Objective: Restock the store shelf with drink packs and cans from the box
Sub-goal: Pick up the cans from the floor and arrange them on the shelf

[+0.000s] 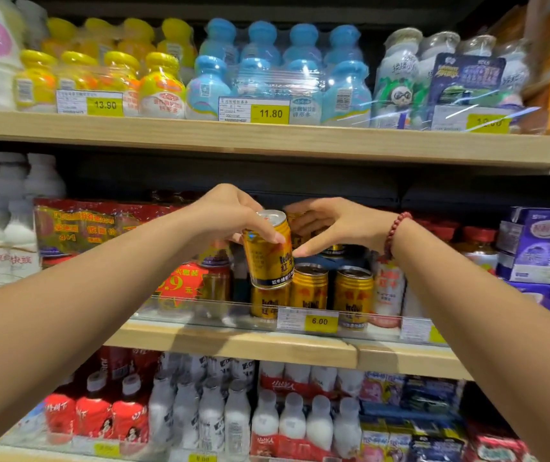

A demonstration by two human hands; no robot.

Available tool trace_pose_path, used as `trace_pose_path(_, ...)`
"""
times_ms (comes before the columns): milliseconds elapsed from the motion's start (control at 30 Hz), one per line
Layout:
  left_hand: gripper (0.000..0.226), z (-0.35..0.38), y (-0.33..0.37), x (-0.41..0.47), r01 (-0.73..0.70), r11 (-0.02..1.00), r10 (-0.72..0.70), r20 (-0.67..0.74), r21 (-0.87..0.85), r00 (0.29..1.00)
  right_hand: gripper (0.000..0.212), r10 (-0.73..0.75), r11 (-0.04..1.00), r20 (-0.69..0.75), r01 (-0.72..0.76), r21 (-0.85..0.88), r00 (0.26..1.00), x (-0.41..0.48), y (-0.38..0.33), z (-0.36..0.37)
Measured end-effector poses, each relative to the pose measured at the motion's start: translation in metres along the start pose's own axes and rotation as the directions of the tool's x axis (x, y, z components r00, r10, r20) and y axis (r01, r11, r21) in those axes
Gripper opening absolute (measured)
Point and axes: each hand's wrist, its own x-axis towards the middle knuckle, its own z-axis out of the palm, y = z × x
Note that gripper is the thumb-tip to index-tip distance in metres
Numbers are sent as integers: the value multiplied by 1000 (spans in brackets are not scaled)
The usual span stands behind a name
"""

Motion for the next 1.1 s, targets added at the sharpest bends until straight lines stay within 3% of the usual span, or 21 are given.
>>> trace_pose_path(100,58,18,13,18,-23,997,26,39,-80,999,87,-24,997,-71,29,69,997,-16,-1,-12)
trace_pose_path(233,88,41,24,41,-52,988,66,94,-146,993,88,-32,992,-226,4,-125,974,-29,7,-20)
trace_pose_path(333,84,57,27,55,-43,981,68,132,-188,989,87,-25,976,-296,-41,-215,955,-35,19,-26)
trace_pose_path(467,60,75,27,65,-77,947,146,203,-313,968,75,-23,960,-388,-88,-265,921,-42,30,-30)
trace_pose_path(733,45,103,18,81,-108,912,182,153,-395,971,77,58,901,-463,-246,-357,884,-37,46,-34)
trace_pose_path(1100,52,115,16,87,-114,913,168,108,-393,980,61,114,874,-469,-312,-371,876,-36,51,-33)
